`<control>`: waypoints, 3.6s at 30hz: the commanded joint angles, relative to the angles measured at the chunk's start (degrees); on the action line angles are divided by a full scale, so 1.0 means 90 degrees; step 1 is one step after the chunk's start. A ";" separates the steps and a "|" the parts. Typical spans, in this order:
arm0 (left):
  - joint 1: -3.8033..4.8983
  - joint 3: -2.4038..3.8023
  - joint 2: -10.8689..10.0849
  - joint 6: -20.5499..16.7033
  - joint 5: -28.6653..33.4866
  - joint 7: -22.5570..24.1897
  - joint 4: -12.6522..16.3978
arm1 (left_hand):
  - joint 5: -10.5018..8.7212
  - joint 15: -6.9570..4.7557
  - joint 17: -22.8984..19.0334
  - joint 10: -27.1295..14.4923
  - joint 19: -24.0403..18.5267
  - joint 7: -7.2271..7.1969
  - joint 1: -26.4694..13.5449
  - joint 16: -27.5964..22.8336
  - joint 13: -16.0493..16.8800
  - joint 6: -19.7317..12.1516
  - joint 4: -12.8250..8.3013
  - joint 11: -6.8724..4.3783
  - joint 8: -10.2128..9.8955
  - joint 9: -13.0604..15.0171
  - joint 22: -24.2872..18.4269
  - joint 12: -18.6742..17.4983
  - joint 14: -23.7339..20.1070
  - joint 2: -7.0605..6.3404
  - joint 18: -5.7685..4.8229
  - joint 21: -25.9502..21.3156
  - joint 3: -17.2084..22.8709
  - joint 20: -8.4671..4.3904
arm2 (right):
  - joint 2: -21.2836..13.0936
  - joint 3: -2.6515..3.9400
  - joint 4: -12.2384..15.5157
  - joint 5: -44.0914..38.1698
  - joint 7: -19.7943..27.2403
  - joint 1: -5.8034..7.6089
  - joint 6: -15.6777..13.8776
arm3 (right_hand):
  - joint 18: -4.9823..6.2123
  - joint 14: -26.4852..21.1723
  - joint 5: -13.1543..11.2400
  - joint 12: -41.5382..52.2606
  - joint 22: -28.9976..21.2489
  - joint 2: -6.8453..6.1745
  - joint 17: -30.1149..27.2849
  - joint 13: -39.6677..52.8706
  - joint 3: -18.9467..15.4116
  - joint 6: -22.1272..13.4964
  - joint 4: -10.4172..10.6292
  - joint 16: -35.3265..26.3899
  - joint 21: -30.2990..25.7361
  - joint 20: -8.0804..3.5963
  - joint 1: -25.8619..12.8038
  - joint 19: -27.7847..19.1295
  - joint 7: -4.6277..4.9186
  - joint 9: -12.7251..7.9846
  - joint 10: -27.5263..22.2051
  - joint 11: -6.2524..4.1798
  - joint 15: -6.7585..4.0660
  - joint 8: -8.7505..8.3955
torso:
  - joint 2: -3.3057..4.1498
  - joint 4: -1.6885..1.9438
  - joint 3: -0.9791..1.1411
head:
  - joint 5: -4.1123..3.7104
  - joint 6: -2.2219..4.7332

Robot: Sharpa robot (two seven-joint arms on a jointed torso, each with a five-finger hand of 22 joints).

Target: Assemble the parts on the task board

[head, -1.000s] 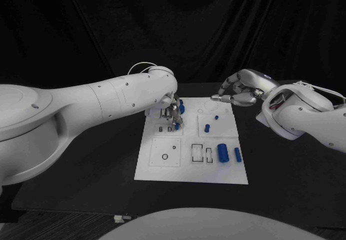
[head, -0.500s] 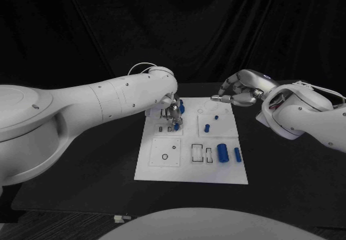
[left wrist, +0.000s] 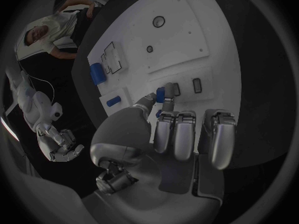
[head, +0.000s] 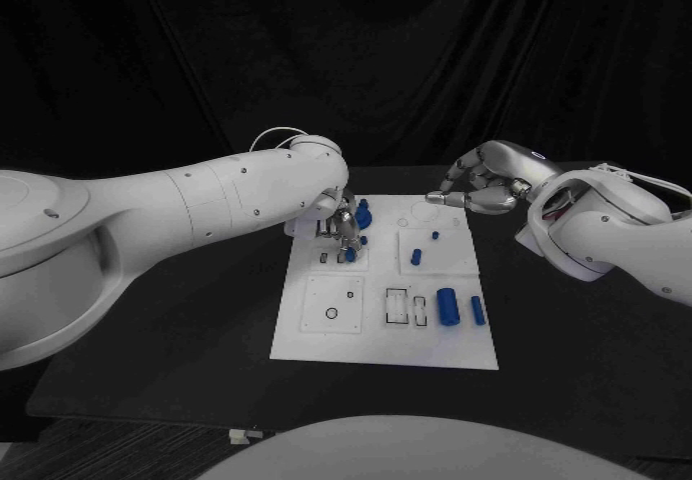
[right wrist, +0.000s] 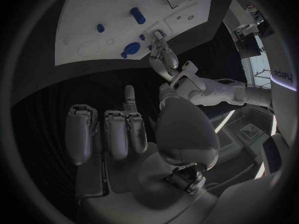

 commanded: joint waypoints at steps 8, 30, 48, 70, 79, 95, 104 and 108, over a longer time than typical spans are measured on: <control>0.0081 0.0005 -0.0536 -0.0635 0.0003 0.0205 0.0612 | 0.0096 -0.0089 0.1697 0.0719 0.0516 -0.0101 -0.0093 0.0085 0.1667 0.0112 -0.0090 -0.0096 -0.0002 0.0259 0.1460 0.0137 0.0706 -0.0091 0.0059 -0.0044 0.0614 -0.0044 | -0.0013 0.0005 -0.0009 0.0002 -0.0130 -0.0028 0.0069 | 0.0104 0.0626 0.0044 0.0106 0.1438 0.0109 0.1479 0.1705 0.0154 -0.0049 0.0042 -0.0034 -0.0128 0.0034 -0.0009 0.0212 -0.0003 0.0100 0.0564 0.0041 0.0031 0.0123 | -0.0006 0.0007 0.0003 | 0.0066 -0.0001; 0.0093 0.0003 -0.1101 -0.1275 0.0003 0.0308 0.1083 | 0.0065 -0.0086 0.1697 0.0719 0.0503 -0.0073 -0.0302 0.0085 0.1667 0.0057 0.0001 -0.0082 -0.0089 0.0318 0.1444 0.0137 0.0706 -0.0184 0.0064 -0.0060 0.0857 -0.0049 | 0.0064 0.0005 -0.0075 0.0058 -0.0099 -0.0104 0.0158 | 0.0114 0.0617 0.0051 0.0106 0.1423 0.0131 0.1445 0.1705 0.0161 -0.0059 0.0033 -0.0055 -0.0167 0.0036 0.0014 0.0193 0.0000 0.0103 0.0564 0.0043 0.0033 0.0128 | -0.0004 0.0001 0.0003 | 0.0184 -0.0001; 0.0050 0.0000 -0.1109 -0.1382 0.0003 0.0227 0.1086 | 0.0060 -0.0085 0.1697 0.0719 0.0466 -0.0080 -0.0372 0.0085 0.1667 0.0101 0.0043 -0.0086 -0.0091 0.0345 0.1399 0.0137 0.0706 -0.0206 0.0078 -0.0093 0.0941 -0.0045 | 0.0089 0.0005 -0.0098 0.0060 -0.0127 -0.0112 0.0230 | 0.0110 0.0622 0.0055 0.0106 0.1428 0.0150 0.1465 0.1705 0.0167 -0.0070 0.0027 -0.0044 -0.0155 0.0038 0.0040 0.0199 0.0002 0.0104 0.0564 0.0045 0.0033 0.0130 | -0.0003 -0.0005 0.0005 | 0.0266 -0.0001; -0.0007 -0.0001 -0.1097 -0.1248 0.0210 0.0001 0.1075 | 0.0051 -0.0095 0.1697 0.0719 0.0451 -0.0095 -0.0420 0.0085 0.1667 0.0154 0.0061 -0.0098 -0.0086 0.0376 0.1382 0.0137 0.0706 -0.0239 0.0084 -0.0109 0.1020 -0.0050 | 0.0116 0.0005 -0.0109 0.0060 -0.0144 -0.0120 0.0295 | 0.0115 0.0617 0.0059 0.0106 0.1422 0.0160 0.1444 0.1705 0.0170 -0.0077 0.0023 -0.0056 -0.0173 0.0039 0.0055 0.0191 0.0003 0.0105 0.0564 0.0045 0.0034 0.0131 | -0.0004 -0.0001 0.0005 | 0.0286 -0.0001; -0.0021 -0.0001 -0.1054 -0.1222 0.0335 -0.0015 0.1022 | 0.0050 -0.0098 0.1697 0.0719 0.0439 -0.0097 -0.0428 0.0085 0.1667 0.0155 0.0062 -0.0101 -0.0091 0.0380 0.1367 0.0137 0.0706 -0.0247 0.0088 -0.0120 0.1038 -0.0052 | 0.0113 0.0005 -0.0109 0.0060 -0.0149 -0.0120 0.0295 | 0.0115 0.0617 0.0059 0.0106 0.1422 0.0160 0.1444 0.1705 0.0170 -0.0077 0.0023 -0.0056 -0.0173 0.0039 0.0055 0.0191 0.0003 0.0105 0.0564 0.0045 0.0034 0.0131 | -0.0004 -0.0002 0.0002 | 0.0280 -0.0001; -0.0057 -0.0002 -0.1190 -0.1311 0.0353 -0.0135 0.1163 | 0.0054 -0.0104 0.1697 0.0719 0.0444 -0.0102 -0.0446 0.0085 0.1667 0.0168 0.0071 -0.0107 -0.0095 0.0391 0.1373 0.0137 0.0706 -0.0248 0.0087 -0.0117 0.1079 -0.0057 | 0.0120 0.0005 -0.0121 0.0060 -0.0161 -0.0121 0.0318 | 0.0116 0.0616 0.0061 0.0106 0.1420 0.0171 0.1437 0.1705 0.0173 -0.0081 0.0020 -0.0060 -0.0177 0.0040 0.0075 0.0189 0.0004 0.0107 0.0564 0.0046 0.0035 0.0135 | -0.0005 -0.0001 0.0002 | 0.0306 -0.0001; -0.0072 -0.0002 -0.1244 -0.1346 0.0372 -0.0191 0.1197 | 0.0067 -0.0109 0.1697 0.0719 0.0451 -0.0107 -0.0451 0.0085 0.1667 0.0180 0.0067 -0.0113 -0.0095 0.0399 0.1381 0.0137 0.0706 -0.0256 0.0084 -0.0112 0.1109 -0.0061 | 0.0137 0.0005 -0.0136 0.0060 -0.0162 -0.0129 0.0329 | 0.0118 0.0614 0.0062 0.0106 0.1417 0.0174 0.1431 0.1705 0.0174 -0.0082 0.0018 -0.0064 -0.0186 0.0040 0.0083 0.0186 0.0004 0.0108 0.0564 0.0047 0.0035 0.0136 | -0.0005 0.0001 0.0002 | 0.0327 -0.0001; -0.0083 -0.0003 -0.1246 -0.1331 0.0465 -0.0178 0.1182 | 0.0073 -0.0114 0.1697 0.0719 0.0451 -0.0110 -0.0463 0.0085 0.1667 0.0192 0.0073 -0.0117 -0.0096 0.0406 0.1380 0.0137 0.0706 -0.0259 0.0085 -0.0114 0.1129 -0.0066 | 0.0147 0.0005 -0.0146 0.0060 -0.0164 -0.0132 0.0335 | 0.0119 0.0614 0.0064 0.0106 0.1415 0.0176 0.1427 0.1705 0.0175 -0.0083 0.0016 -0.0067 -0.0190 0.0040 0.0089 0.0184 0.0005 0.0108 0.0564 0.0047 0.0035 0.0136 | -0.0005 0.0000 0.0001 | 0.0329 -0.0001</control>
